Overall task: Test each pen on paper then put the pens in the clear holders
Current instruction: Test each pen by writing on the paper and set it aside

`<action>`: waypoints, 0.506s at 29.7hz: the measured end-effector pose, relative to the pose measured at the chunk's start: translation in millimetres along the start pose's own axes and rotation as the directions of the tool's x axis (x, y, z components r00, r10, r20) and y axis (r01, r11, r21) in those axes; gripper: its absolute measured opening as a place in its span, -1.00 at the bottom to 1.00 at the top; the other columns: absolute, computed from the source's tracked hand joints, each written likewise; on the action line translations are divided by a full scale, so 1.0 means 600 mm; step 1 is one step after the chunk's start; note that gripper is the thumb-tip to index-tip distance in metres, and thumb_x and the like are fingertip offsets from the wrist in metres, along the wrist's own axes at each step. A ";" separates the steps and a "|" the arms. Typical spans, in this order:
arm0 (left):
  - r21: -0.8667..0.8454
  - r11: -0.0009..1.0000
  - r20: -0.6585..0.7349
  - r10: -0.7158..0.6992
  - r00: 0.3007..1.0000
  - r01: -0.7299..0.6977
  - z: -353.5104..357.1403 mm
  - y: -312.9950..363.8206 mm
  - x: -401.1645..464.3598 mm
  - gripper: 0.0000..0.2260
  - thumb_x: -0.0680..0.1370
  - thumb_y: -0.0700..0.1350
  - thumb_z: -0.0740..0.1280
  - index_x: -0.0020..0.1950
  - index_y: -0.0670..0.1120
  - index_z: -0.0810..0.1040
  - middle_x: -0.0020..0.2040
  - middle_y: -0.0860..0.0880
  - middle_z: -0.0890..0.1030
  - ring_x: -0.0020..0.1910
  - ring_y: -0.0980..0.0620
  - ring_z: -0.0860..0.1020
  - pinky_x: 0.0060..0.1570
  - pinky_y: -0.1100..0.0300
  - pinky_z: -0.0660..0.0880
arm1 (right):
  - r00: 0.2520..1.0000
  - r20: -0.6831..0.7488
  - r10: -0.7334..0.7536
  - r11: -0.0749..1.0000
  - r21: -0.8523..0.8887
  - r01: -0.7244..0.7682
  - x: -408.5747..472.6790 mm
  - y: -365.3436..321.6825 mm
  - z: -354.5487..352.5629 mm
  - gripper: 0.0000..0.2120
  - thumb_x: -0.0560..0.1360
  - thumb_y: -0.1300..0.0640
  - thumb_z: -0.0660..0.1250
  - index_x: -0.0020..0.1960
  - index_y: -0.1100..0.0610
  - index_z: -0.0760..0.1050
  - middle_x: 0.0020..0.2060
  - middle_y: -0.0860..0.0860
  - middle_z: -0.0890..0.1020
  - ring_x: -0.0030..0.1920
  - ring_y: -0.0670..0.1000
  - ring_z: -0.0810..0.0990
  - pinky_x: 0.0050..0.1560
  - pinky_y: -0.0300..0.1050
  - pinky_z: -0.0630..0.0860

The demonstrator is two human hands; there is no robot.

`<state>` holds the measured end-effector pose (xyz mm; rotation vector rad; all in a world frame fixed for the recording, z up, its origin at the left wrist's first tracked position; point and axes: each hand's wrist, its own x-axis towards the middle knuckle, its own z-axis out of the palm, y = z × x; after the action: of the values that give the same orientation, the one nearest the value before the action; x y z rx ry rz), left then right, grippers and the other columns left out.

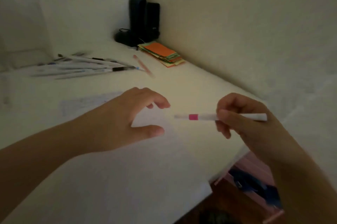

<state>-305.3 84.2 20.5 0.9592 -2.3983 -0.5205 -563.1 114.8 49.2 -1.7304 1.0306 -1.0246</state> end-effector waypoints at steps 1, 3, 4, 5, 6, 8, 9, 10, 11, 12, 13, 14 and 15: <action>-0.026 0.997 0.034 0.069 0.997 -0.068 0.023 0.033 0.021 -0.61 0.36 0.32 0.15 0.17 0.31 0.30 0.14 0.44 0.31 0.16 0.35 0.32 0.07 0.53 0.23 | 0.997 -0.080 0.021 0.999 -0.023 -0.023 -0.046 0.005 -0.027 -0.93 0.30 0.03 0.35 -0.32 0.01 0.52 -0.49 -0.05 0.54 -0.48 -0.08 0.45 -0.40 -0.32 0.42; -0.083 0.981 0.119 0.186 0.975 -0.176 0.076 0.091 0.060 -0.60 0.36 0.32 0.14 0.18 0.32 0.27 0.14 0.42 0.30 0.17 0.37 0.29 0.06 0.52 0.26 | 0.972 -0.216 0.091 0.993 -0.054 -0.105 -0.140 0.012 -0.074 -0.89 0.30 0.04 0.39 -0.36 0.02 0.49 -0.52 -0.04 0.50 -0.50 -0.08 0.42 -0.41 -0.33 0.40; -0.107 0.970 0.165 0.235 0.958 -0.220 0.106 0.116 0.077 -0.60 0.36 0.32 0.14 0.19 0.33 0.25 0.14 0.41 0.30 0.17 0.38 0.27 0.05 0.51 0.26 | 0.954 -0.269 0.129 0.986 -0.071 -0.153 -0.188 0.017 -0.095 -0.87 0.33 0.08 0.41 -0.35 0.04 0.49 -0.52 -0.02 0.51 -0.49 -0.07 0.43 -0.41 -0.32 0.41; -0.132 0.958 0.206 0.278 0.938 -0.255 0.134 0.140 0.092 -0.59 0.36 0.32 0.16 0.18 0.34 0.23 0.14 0.41 0.30 0.18 0.39 0.25 0.06 0.52 0.25 | 0.936 -0.311 0.164 0.975 -0.096 -0.202 -0.233 0.025 -0.115 -0.84 0.37 0.13 0.42 -0.35 0.05 0.49 -0.51 -0.01 0.51 -0.48 -0.07 0.44 -0.41 -0.32 0.41; -0.155 0.947 0.245 0.313 0.918 -0.282 0.161 0.160 0.107 -0.58 0.35 0.32 0.17 0.18 0.34 0.23 0.13 0.40 0.30 0.17 0.39 0.24 0.08 0.53 0.22 | 0.913 -0.350 0.210 0.957 -0.118 -0.266 -0.276 0.034 -0.132 -0.83 0.41 0.14 0.41 -0.34 0.07 0.50 -0.50 0.00 0.52 -0.47 -0.08 0.46 -0.41 -0.33 0.41; -0.180 0.925 0.312 0.375 0.873 -0.333 0.209 0.196 0.129 -0.52 0.31 0.35 0.14 0.19 0.29 0.25 0.14 0.39 0.30 0.17 0.39 0.23 0.12 0.56 0.17 | 0.857 -0.408 0.315 0.899 -0.162 -0.407 -0.353 0.060 -0.160 -0.87 0.40 0.08 0.38 -0.27 0.11 0.52 -0.44 0.03 0.56 -0.43 -0.10 0.50 -0.38 -0.32 0.41; -0.181 0.917 0.342 0.397 0.852 -0.355 0.229 0.210 0.138 -0.49 0.29 0.36 0.11 0.21 0.28 0.26 0.15 0.38 0.29 0.18 0.39 0.22 0.13 0.57 0.16 | 0.826 -0.431 0.363 0.860 -0.187 -0.475 -0.388 0.079 -0.170 -0.86 0.40 0.05 0.37 -0.23 0.12 0.53 -0.41 0.06 0.58 -0.41 -0.08 0.51 -0.36 -0.30 0.42; -0.182 0.911 0.370 0.412 0.833 -0.370 0.248 0.222 0.145 -0.47 0.27 0.38 0.10 0.22 0.28 0.26 0.17 0.39 0.28 0.19 0.41 0.21 0.14 0.57 0.16 | 0.791 -0.451 0.413 0.816 -0.203 -0.541 -0.418 0.099 -0.178 -0.86 0.41 0.04 0.37 -0.19 0.11 0.54 -0.37 0.08 0.59 -0.39 -0.07 0.53 -0.34 -0.27 0.44; -0.185 0.907 0.396 0.421 0.816 -0.378 0.264 0.231 0.150 -0.47 0.26 0.39 0.10 0.21 0.31 0.25 0.18 0.40 0.28 0.21 0.43 0.19 0.13 0.56 0.17 | 0.758 -0.462 0.460 0.774 -0.208 -0.597 -0.444 0.122 -0.186 -0.88 0.43 0.04 0.37 -0.17 0.09 0.55 -0.34 0.09 0.61 -0.37 -0.04 0.54 -0.32 -0.24 0.45; -0.192 0.903 0.416 0.429 0.801 -0.384 0.278 0.238 0.153 -0.49 0.26 0.40 0.10 0.19 0.34 0.23 0.18 0.41 0.27 0.22 0.45 0.17 0.13 0.54 0.19 | 0.726 -0.465 0.506 0.731 -0.214 -0.647 -0.466 0.143 -0.191 -0.91 0.45 0.04 0.37 -0.15 0.06 0.55 -0.31 0.09 0.62 -0.35 -0.02 0.56 -0.31 -0.22 0.48; -0.201 0.900 0.434 0.436 0.789 -0.387 0.290 0.243 0.155 -0.51 0.26 0.41 0.11 0.16 0.37 0.22 0.18 0.42 0.27 0.23 0.46 0.17 0.11 0.53 0.21 | 0.701 -0.460 0.544 0.689 -0.231 -0.687 -0.484 0.163 -0.196 -0.93 0.44 0.03 0.37 -0.13 0.03 0.56 -0.28 0.07 0.63 -0.33 -0.01 0.58 -0.28 -0.21 0.51; -0.207 0.899 0.444 0.439 0.781 -0.387 0.299 0.247 0.158 -0.53 0.26 0.41 0.12 0.14 0.39 0.22 0.18 0.43 0.27 0.23 0.46 0.17 0.10 0.53 0.21 | 0.681 -0.457 0.572 0.646 -0.259 -0.718 -0.498 0.180 -0.201 -0.92 0.43 0.01 0.38 -0.10 0.00 0.56 -0.25 0.04 0.64 -0.31 -0.03 0.60 -0.25 -0.21 0.53; -0.212 0.898 0.451 0.439 0.777 -0.385 0.305 0.250 0.160 -0.53 0.26 0.41 0.13 0.14 0.40 0.22 0.18 0.44 0.26 0.23 0.46 0.17 0.09 0.54 0.21 | 0.665 -0.463 0.586 0.606 -0.295 -0.739 -0.509 0.192 -0.206 -0.88 0.41 -0.01 0.39 -0.07 -0.03 0.56 -0.21 0.01 0.64 -0.27 -0.06 0.62 -0.21 -0.21 0.55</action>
<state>-549.3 146.5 -19.7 0.2308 -2.8783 -0.7844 -801.2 330.8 -86.9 -1.3004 2.0964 -0.5719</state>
